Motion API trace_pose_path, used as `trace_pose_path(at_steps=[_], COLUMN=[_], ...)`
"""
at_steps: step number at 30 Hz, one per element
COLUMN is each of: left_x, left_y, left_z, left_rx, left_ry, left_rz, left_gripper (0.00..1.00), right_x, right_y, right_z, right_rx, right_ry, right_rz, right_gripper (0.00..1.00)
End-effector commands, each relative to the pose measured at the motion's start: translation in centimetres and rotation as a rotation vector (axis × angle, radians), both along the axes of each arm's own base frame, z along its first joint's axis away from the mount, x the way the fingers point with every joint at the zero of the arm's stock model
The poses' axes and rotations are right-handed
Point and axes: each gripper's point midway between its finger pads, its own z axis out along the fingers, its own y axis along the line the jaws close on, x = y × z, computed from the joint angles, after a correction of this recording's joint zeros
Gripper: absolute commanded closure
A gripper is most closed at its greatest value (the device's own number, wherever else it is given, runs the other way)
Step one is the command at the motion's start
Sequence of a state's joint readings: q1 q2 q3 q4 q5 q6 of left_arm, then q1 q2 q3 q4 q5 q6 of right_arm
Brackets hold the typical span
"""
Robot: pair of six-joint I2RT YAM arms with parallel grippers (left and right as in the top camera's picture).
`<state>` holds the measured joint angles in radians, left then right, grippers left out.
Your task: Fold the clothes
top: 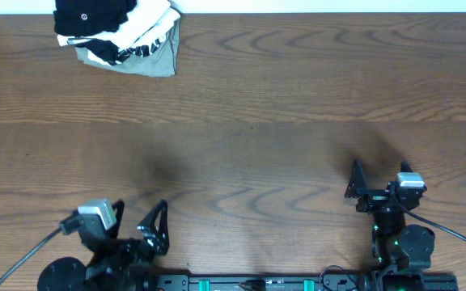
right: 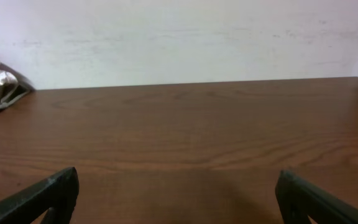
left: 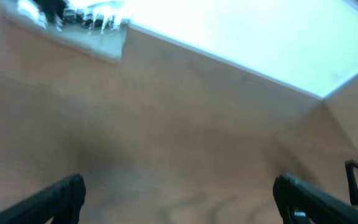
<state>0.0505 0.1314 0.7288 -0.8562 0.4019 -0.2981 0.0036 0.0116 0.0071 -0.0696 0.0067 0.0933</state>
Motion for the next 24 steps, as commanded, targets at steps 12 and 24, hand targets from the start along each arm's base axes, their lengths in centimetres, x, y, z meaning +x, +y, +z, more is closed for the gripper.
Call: trace_pose_path(at_steps=[12, 24], left_x=[6.8, 9.0], left_y=[0.5, 4.8], left_z=[-2.3, -5.7], left_rx=[0.103, 0.137], left_ry=[-0.388, -0.379], left_rz=[-0.003, 0.244], left_gripper=[0.02, 0.02], right_x=[0.0, 0.0], right_y=[-0.1, -0.1], right_z=[-0.1, -0.1], right_rx=[-0.020, -0.020], right_ry=[0.000, 0.000], right_rz=[-0.001, -0.001], right_gripper=[0.01, 0.01])
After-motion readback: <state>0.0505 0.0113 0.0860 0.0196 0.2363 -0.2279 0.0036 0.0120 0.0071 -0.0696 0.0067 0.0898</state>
